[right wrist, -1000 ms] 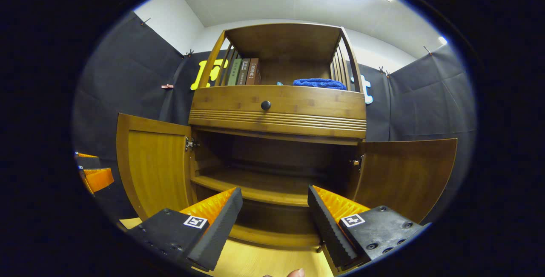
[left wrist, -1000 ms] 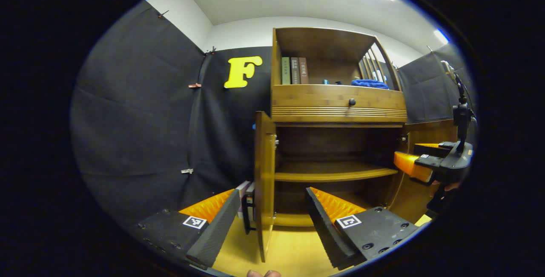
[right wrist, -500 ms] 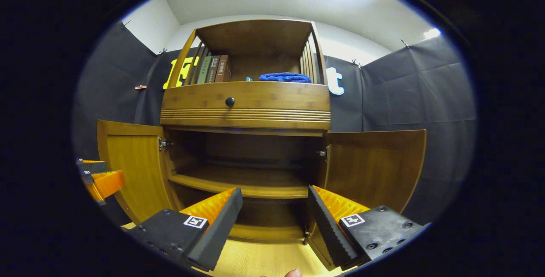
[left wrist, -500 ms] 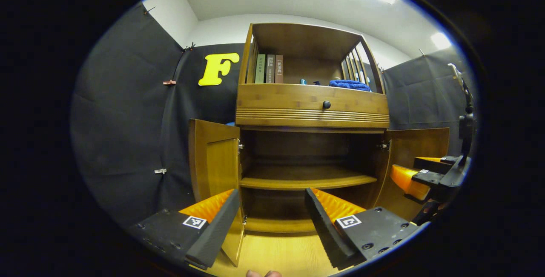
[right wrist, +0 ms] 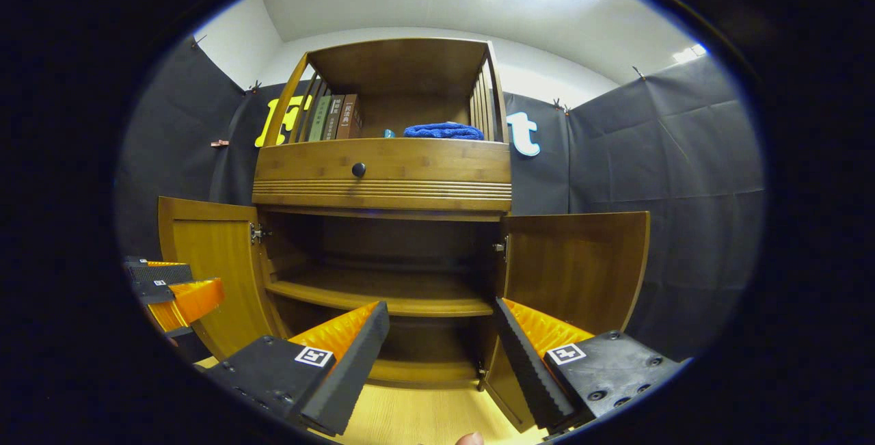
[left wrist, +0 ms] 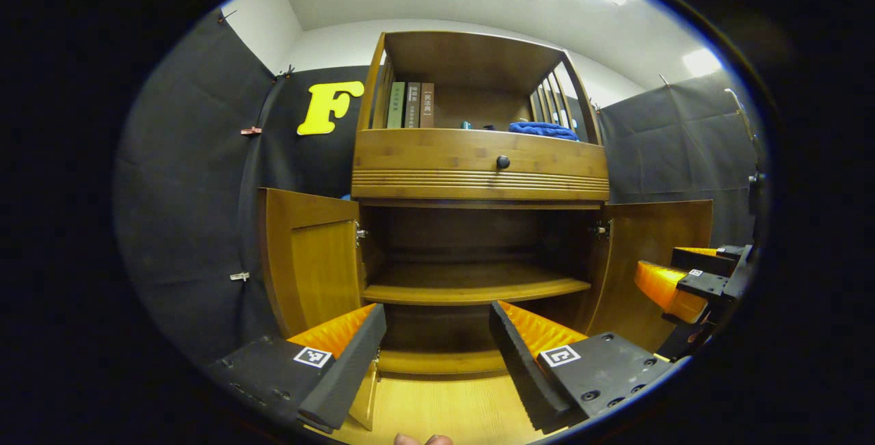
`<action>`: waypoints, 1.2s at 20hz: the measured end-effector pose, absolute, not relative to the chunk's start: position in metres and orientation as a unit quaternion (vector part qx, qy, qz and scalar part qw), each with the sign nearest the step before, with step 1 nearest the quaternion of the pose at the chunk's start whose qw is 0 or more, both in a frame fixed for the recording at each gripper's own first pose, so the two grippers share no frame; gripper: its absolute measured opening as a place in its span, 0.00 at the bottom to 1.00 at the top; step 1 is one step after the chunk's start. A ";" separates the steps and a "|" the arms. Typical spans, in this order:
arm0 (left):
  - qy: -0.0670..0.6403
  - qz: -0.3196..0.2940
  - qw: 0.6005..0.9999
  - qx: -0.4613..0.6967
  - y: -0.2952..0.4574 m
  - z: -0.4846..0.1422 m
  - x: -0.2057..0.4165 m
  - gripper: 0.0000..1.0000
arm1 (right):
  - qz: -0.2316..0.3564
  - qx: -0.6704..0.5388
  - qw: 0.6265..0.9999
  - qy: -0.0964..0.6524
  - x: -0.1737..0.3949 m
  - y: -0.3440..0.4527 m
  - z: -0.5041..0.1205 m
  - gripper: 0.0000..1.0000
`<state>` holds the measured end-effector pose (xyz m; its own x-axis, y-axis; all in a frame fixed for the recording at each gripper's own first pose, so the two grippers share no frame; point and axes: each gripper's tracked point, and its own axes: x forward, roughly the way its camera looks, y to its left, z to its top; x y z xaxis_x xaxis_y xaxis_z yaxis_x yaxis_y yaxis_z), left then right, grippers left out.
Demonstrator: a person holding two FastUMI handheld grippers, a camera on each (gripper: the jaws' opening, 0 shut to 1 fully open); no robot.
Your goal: Open the right door of the double-door shoe cabinet with the right hand, and open the left door with the left hand.
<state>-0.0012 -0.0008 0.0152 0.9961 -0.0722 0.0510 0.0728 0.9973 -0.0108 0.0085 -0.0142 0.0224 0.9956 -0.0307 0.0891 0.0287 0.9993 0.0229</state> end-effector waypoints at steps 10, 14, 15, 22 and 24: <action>-0.035 -0.033 0.999 -0.003 -0.022 0.008 0.001 0.95 | -0.015 -0.007 0.998 -0.068 0.018 -0.030 0.026 0.98; -0.027 -0.028 0.999 -0.021 -0.027 -0.001 0.007 0.93 | -0.016 -0.005 0.998 -0.060 0.030 -0.025 0.027 0.95; -0.026 -0.027 0.999 -0.029 -0.027 -0.002 0.007 0.93 | -0.020 -0.003 0.998 -0.058 0.033 -0.026 0.027 0.95; -0.028 -0.014 0.999 -0.037 -0.018 -0.003 0.008 0.95 | -0.007 0.004 0.999 -0.054 0.037 -0.015 0.025 1.00; -0.027 -0.020 0.999 -0.040 -0.020 -0.005 0.009 0.93 | -0.018 0.011 0.998 -0.056 0.037 -0.021 0.025 0.98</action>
<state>0.0094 -0.0202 -0.0046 0.9977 -0.0369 0.0564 0.0413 0.9960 -0.0796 0.0371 -0.0212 0.0249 0.9931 -0.0373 0.1111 0.0349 0.9991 0.0235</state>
